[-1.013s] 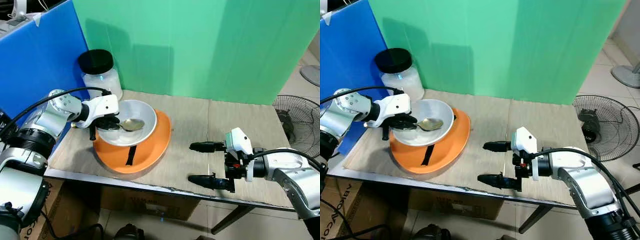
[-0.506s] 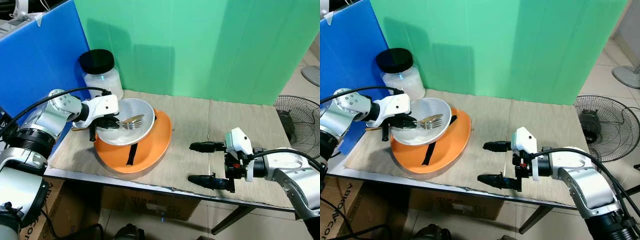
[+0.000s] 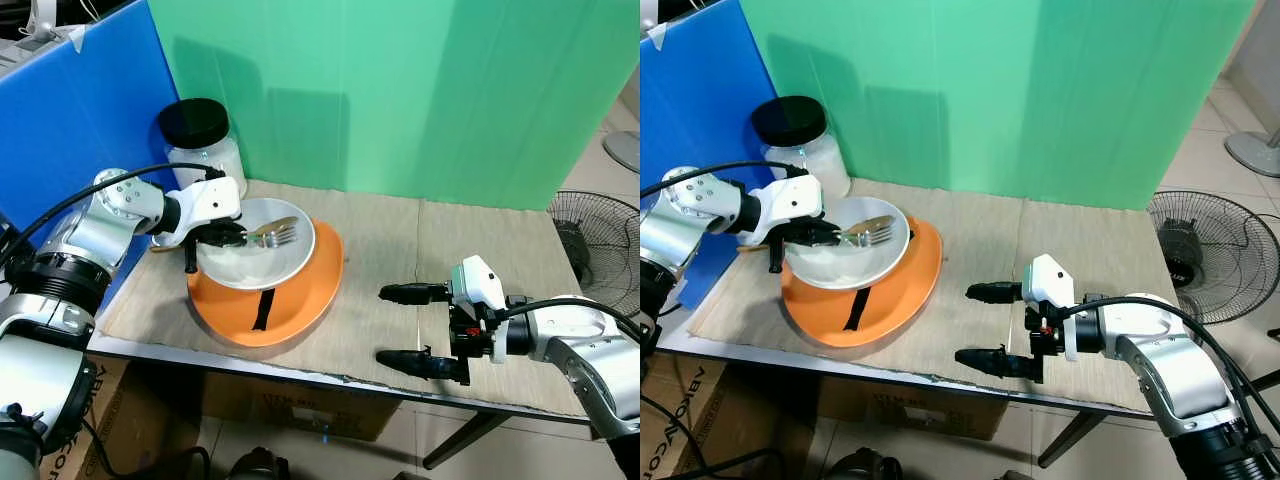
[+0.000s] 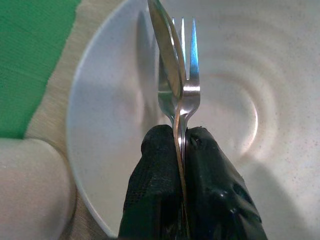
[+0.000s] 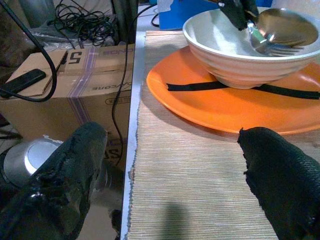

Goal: Setting the table

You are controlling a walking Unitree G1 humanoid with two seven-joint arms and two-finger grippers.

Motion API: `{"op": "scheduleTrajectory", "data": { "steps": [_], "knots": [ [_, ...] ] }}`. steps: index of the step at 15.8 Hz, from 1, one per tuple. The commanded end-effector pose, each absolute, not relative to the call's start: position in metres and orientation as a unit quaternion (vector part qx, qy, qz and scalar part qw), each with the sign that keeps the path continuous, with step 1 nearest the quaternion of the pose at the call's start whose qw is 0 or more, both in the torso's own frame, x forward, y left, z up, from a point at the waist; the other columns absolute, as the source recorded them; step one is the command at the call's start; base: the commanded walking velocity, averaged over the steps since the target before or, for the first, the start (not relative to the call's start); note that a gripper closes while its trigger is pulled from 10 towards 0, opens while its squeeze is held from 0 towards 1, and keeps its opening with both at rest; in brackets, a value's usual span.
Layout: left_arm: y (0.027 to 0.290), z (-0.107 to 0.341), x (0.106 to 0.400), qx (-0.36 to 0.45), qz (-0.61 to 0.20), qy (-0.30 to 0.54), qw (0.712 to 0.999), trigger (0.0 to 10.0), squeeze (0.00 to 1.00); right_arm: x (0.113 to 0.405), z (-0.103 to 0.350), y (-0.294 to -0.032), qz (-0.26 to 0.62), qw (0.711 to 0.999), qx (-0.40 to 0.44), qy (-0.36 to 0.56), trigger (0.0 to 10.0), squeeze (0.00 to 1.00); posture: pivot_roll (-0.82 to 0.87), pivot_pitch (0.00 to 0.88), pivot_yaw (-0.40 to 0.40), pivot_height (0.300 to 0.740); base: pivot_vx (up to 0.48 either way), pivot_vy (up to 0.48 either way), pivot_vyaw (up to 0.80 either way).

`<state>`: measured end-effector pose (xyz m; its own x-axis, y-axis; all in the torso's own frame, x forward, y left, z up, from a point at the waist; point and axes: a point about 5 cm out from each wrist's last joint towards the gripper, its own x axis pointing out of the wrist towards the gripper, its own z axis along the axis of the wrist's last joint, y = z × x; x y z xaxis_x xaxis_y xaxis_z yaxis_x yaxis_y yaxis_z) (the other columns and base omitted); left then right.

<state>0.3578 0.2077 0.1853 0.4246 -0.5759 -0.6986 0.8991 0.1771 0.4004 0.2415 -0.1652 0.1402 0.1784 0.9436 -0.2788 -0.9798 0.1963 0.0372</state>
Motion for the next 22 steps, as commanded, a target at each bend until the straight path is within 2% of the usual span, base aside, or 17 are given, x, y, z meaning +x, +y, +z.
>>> {"op": "scheduleTrajectory", "data": {
  "steps": [1, 2, 4, 5, 6, 7, 8, 9, 10, 16, 17, 19, 20, 21, 22],
  "knots": [
    [0.21, 0.195, 0.359, 0.413, -0.49, 0.182, 0.745, 0.0, 0.0, 0.239, 0.142, -0.163, 0.635, 0.759, -0.086, 0.117, 10.0, 0.0, -0.07, 0.026, 0.073, 0.74, 0.0, 0.0, 0.0],
    [0.21, 0.193, 0.357, 0.413, -0.492, 0.185, 0.743, 1.5, 0.0, 0.239, 0.142, -0.163, 0.635, 0.758, -0.086, 0.117, 10.0, 0.0, -0.07, 0.024, 0.072, 0.74, 0.0, 0.0, 0.0],
    [0.21, 0.19, 0.358, 0.411, -0.484, 0.189, 0.749, 10.0, 0.0, 0.239, 0.142, -0.162, 0.636, 0.758, -0.087, 0.117, 10.0, 0.0, -0.07, 0.024, 0.072, 0.74, 0.0, 0.0, 0.0],
    [0.208, 0.19, 0.358, 0.392, -0.486, 0.194, 0.756, 10.0, 0.0, 0.239, 0.142, -0.162, 0.636, 0.758, -0.088, 0.117, 10.0, 0.0, -0.07, 0.02, 0.073, 0.74, 0.0, 0.0, 0.0],
    [0.207, 0.192, 0.359, 0.382, -0.487, 0.195, 0.761, 10.0, 0.22, 0.239, 0.142, -0.163, 0.636, 0.758, -0.089, 0.117, 10.0, 0.0, -0.07, 0.02, 0.072, 0.74, 0.0, 0.0, 0.0],
    [0.206, 0.194, 0.361, 0.388, -0.481, 0.188, 0.763, 10.0, 1.0, 0.239, 0.141, -0.163, 0.636, 0.757, -0.09, 0.118, 10.0, 0.0, -0.07, 0.019, 0.072, 0.74, 0.0, 0.0, 0.0],
    [0.206, 0.194, 0.362, 0.4, -0.474, 0.185, 0.762, 10.0, 1.0, 0.239, 0.141, -0.163, 0.636, 0.757, -0.09, 0.118, 10.0, 0.0, -0.07, 0.019, 0.072, 0.74, 0.0, 0.0, 0.0],
    [0.207, 0.193, 0.362, 0.408, -0.473, 0.185, 0.759, 10.0, 0.44, 0.239, 0.141, -0.162, 0.636, 0.757, -0.09, 0.119, 10.0, 0.0, -0.07, 0.019, 0.073, 0.74, 0.0, 0.0, 0.0],
    [0.207, 0.193, 0.362, 0.408, -0.47, 0.185, 0.76, 10.0, 0.0, 0.239, 0.141, -0.162, 0.636, 0.757, -0.09, 0.119, 10.0, 0.0, -0.07, 0.02, 0.073, 0.74, 0.0, 0.0, 0.0],
    [0.207, 0.189, 0.358, 0.388, -0.486, 0.201, 0.757, 10.0, 0.0, 0.239, 0.14, -0.162, 0.637, 0.756, -0.089, 0.119, 10.0, 0.0, -0.07, 0.029, 0.071, 0.74, 0.0, 0.0, 0.0],
    [0.205, 0.188, 0.356, 0.372, -0.497, 0.207, 0.757, 10.0, 1.0, 0.239, 0.14, -0.162, 0.637, 0.756, -0.089, 0.12, 10.0, 0.0, -0.07, 0.029, 0.071, 0.74, 0.0, 0.0, 0.0],
    [0.204, 0.187, 0.354, 0.382, -0.503, 0.21, 0.747, 10.0, 1.0, 0.239, 0.14, -0.162, 0.638, 0.756, -0.089, 0.12, 10.0, 0.0, -0.07, 0.03, 0.07, 0.74, 0.0, 0.0, 0.0],
    [0.206, 0.185, 0.353, 0.391, -0.504, 0.215, 0.739, 10.0, 0.97, 0.239, 0.14, -0.162, 0.638, 0.756, -0.089, 0.12, 10.0, 0.0, -0.07, 0.031, 0.07, 0.74, 0.0, 0.0, 0.0],
    [0.209, 0.184, 0.352, 0.394, -0.505, 0.225, 0.734, 10.0, 0.0, 0.239, 0.14, -0.162, 0.638, 0.756, -0.089, 0.12, 10.0, 0.0, -0.07, 0.031, 0.069, 0.74, 0.0, 0.0, 0.0],
    [0.212, 0.183, 0.35, 0.395, -0.509, 0.235, 0.728, 10.0, 0.0, 0.239, 0.14, -0.162, 0.637, 0.756, -0.09, 0.121, 10.0, 0.0, -0.07, 0.031, 0.069, 0.74, 0.0, 0.0, 0.0]
  ]
}}
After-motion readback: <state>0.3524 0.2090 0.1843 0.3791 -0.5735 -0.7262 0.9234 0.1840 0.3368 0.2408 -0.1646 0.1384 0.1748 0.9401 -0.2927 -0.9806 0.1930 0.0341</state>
